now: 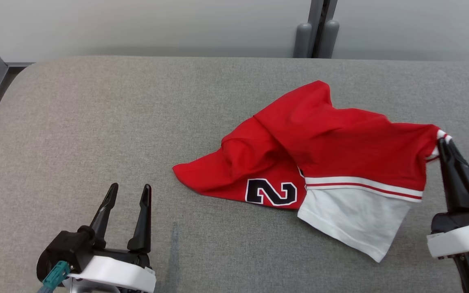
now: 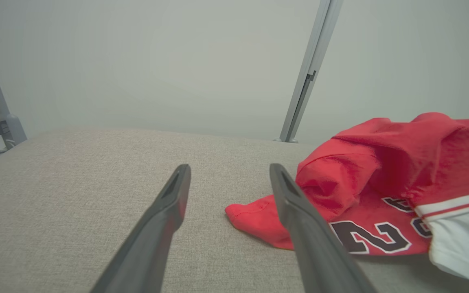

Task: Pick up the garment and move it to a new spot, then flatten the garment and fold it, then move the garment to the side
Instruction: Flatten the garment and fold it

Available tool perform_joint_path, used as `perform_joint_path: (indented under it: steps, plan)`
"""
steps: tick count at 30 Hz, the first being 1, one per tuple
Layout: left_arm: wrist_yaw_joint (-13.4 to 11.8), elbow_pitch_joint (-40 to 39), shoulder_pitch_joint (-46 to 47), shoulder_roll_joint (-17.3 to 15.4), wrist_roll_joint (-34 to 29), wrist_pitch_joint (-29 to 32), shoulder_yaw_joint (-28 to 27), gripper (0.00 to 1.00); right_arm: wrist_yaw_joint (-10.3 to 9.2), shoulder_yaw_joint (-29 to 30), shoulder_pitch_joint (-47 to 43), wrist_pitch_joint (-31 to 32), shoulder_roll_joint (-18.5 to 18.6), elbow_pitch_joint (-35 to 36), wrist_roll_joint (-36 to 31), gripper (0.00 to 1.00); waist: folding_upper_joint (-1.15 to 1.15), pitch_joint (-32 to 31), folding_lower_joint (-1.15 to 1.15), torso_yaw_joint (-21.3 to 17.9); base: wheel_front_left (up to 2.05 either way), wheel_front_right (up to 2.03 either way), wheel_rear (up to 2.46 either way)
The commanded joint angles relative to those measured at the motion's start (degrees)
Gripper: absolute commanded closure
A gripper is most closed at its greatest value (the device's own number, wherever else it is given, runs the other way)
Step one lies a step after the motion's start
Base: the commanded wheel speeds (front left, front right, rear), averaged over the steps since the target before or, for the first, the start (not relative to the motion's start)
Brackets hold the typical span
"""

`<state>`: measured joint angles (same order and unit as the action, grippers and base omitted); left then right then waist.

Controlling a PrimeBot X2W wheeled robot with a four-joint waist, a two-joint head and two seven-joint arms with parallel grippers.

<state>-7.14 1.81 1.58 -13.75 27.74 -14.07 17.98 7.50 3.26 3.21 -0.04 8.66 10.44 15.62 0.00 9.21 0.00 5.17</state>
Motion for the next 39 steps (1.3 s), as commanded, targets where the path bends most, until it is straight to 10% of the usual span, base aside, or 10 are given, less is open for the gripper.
perform_joint_path:
  steps: [1,19,20,21,39]
  plan:
    - [-0.2,-0.17,0.69,-0.25,-0.07,0.05,-0.05,0.0,-0.02,0.38,0.36,-0.38,0.13,-0.19,0.43,1.0,0.0,0.32,0.0,0.1,0.0,0.0,0.0]
    - [1.27,0.66,4.78,0.57,-0.54,-0.7,0.07,0.0,-0.02,1.8,11.28,-6.28,5.28,-24.35,4.39,0.98,0.0,7.59,0.0,1.83,0.0,0.0,0.0]
    - [1.33,0.81,4.88,0.7,-0.59,-0.73,0.07,0.0,-0.02,1.4,11.73,-6.68,5.38,-25.27,4.46,0.64,0.0,7.66,0.0,1.83,0.0,0.0,0.0]
    - [1.39,1.0,4.92,0.79,-0.62,-0.79,0.02,0.0,-0.02,0.97,11.97,-7.1,5.5,-25.88,4.45,0.03,0.0,7.63,0.0,1.81,0.0,0.0,0.0]
    - [0.67,2.15,1.42,0.06,-0.61,-0.74,-0.47,0.0,-0.02,0.47,3.01,-8.06,1.71,-15.71,-3.44,0.0,0.0,0.14,0.0,-0.64,0.0,0.0,0.0]
